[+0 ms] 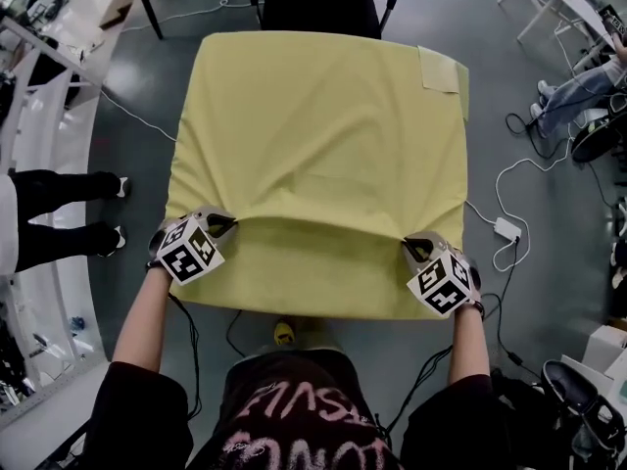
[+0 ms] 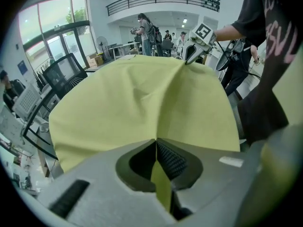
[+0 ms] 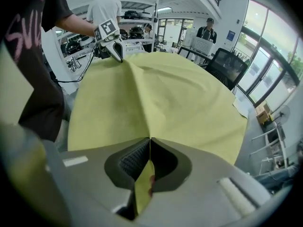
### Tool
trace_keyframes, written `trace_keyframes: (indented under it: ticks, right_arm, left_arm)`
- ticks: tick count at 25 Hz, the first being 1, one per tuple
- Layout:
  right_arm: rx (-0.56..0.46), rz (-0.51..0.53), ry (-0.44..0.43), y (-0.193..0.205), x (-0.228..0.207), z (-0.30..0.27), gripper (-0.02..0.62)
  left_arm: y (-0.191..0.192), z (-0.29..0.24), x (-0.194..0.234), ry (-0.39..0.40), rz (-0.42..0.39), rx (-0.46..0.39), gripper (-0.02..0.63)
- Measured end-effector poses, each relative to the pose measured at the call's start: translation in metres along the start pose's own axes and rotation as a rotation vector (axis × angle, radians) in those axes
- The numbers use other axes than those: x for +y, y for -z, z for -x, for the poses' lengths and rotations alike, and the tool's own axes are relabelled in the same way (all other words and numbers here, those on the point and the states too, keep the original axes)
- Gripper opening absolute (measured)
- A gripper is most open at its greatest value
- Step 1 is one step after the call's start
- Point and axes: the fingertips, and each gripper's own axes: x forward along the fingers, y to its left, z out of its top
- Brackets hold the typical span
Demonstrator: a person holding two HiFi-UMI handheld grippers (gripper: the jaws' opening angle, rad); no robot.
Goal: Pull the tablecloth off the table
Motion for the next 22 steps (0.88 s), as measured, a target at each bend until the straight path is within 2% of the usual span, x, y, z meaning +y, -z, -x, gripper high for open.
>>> trace_keyframes:
  ticks: [10,22]
  right_arm:
    - [-0.013,-0.036,0.028,0.032,0.099,0.047,0.016]
    - [-0.054,-0.089,0.120,0.062,0.231,0.118,0.017]
  left_arm:
    - [0.031,0.036,-0.099,0.015,0.002,-0.034,0.011]
    - [0.072,0.095,-0.225,-0.032,-0.009,-0.090,0.011]
